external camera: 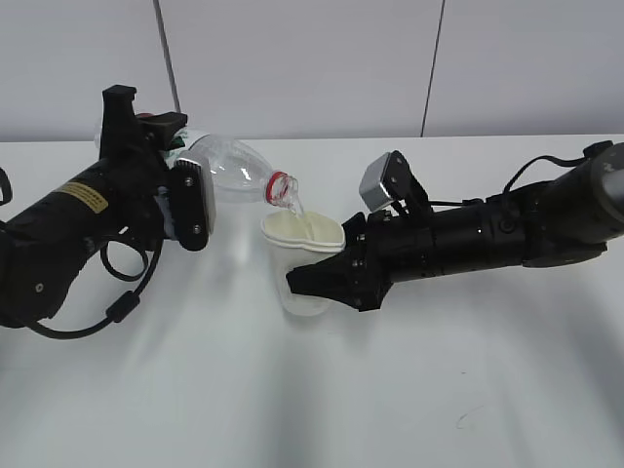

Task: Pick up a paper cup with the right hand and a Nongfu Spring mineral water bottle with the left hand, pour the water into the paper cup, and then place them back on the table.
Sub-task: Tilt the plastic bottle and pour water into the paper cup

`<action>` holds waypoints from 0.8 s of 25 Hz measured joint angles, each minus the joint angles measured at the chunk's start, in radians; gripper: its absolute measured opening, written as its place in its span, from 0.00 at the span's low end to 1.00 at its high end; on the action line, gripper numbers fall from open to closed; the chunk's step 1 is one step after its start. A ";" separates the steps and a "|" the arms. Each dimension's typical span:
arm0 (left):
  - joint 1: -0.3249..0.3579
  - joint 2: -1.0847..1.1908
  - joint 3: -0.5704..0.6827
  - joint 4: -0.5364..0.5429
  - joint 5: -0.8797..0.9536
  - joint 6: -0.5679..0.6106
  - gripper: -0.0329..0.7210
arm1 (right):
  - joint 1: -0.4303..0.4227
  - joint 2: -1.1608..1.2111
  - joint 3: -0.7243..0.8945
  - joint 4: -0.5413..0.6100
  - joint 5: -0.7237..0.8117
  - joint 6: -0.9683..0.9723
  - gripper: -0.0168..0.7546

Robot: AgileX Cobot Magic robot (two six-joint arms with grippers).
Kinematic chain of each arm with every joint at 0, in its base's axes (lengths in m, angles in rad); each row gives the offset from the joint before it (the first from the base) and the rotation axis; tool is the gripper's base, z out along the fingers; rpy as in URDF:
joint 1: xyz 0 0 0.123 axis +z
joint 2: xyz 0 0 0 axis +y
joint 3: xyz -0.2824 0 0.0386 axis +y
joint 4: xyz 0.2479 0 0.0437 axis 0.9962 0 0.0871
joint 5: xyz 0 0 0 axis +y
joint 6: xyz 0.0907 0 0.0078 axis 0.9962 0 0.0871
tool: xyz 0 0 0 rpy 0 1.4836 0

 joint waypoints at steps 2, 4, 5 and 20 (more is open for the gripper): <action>0.000 0.000 0.000 -0.001 0.000 0.000 0.53 | 0.000 0.000 0.000 0.000 0.002 0.000 0.62; 0.000 0.000 0.000 -0.001 -0.002 0.000 0.53 | 0.000 0.000 0.000 0.000 0.002 0.000 0.62; 0.000 0.000 0.000 -0.002 -0.003 0.000 0.53 | 0.000 0.000 0.000 0.000 0.002 0.000 0.62; 0.000 0.000 0.000 -0.012 -0.009 0.009 0.53 | 0.000 0.000 0.000 -0.002 0.002 0.000 0.62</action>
